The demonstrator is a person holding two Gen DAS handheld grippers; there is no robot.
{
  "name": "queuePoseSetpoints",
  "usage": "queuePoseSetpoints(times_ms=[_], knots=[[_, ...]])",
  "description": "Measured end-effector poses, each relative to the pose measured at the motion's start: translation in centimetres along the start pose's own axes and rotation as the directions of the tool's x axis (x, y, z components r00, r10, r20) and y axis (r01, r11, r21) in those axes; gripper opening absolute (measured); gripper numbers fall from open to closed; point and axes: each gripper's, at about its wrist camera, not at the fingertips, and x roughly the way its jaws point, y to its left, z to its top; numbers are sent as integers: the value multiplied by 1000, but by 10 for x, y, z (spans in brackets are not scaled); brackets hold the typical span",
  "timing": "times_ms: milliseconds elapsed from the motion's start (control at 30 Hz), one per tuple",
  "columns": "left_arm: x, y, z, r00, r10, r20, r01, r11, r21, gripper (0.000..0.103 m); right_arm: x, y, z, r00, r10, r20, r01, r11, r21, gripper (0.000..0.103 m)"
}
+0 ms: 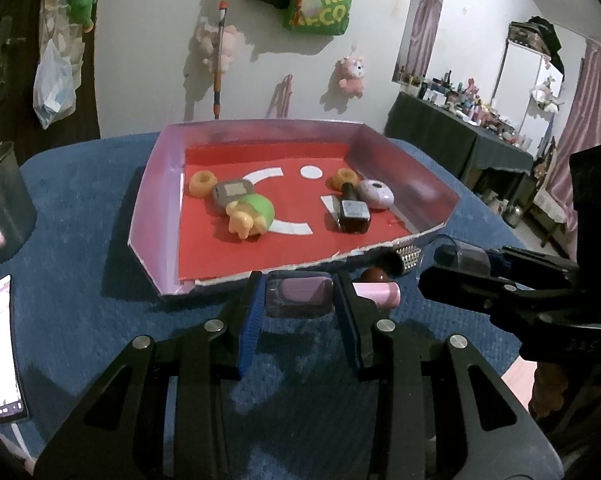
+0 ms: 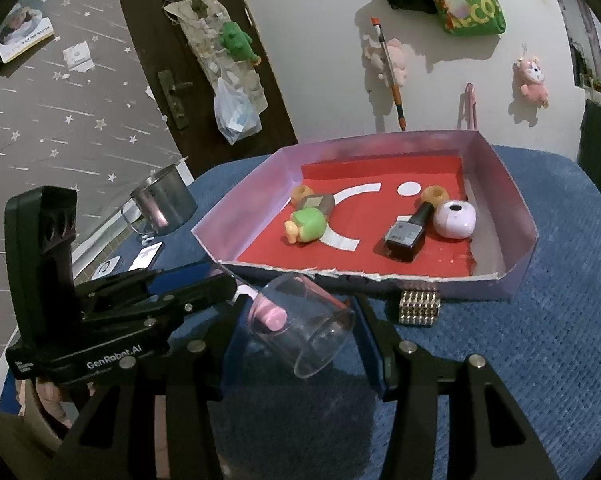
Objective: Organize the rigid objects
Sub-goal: 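Close the right gripper on the glass cup while the left grips the nail polish, then carry the glass cup with the right gripper while the left carries the polish over the box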
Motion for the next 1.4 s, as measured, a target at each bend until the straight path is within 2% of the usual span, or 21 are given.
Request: queuePoseSetpoints(times_ms=[733,1400], knots=[[17,0,31,999,-15,38,15,1000,2,33,5,-25,33,999,-50,20,50,999,2,53],[56,11,38,1000,-9,-15,9,1000,-26,33,52,-53,48,992,-75,-106,80,996,49,53]])
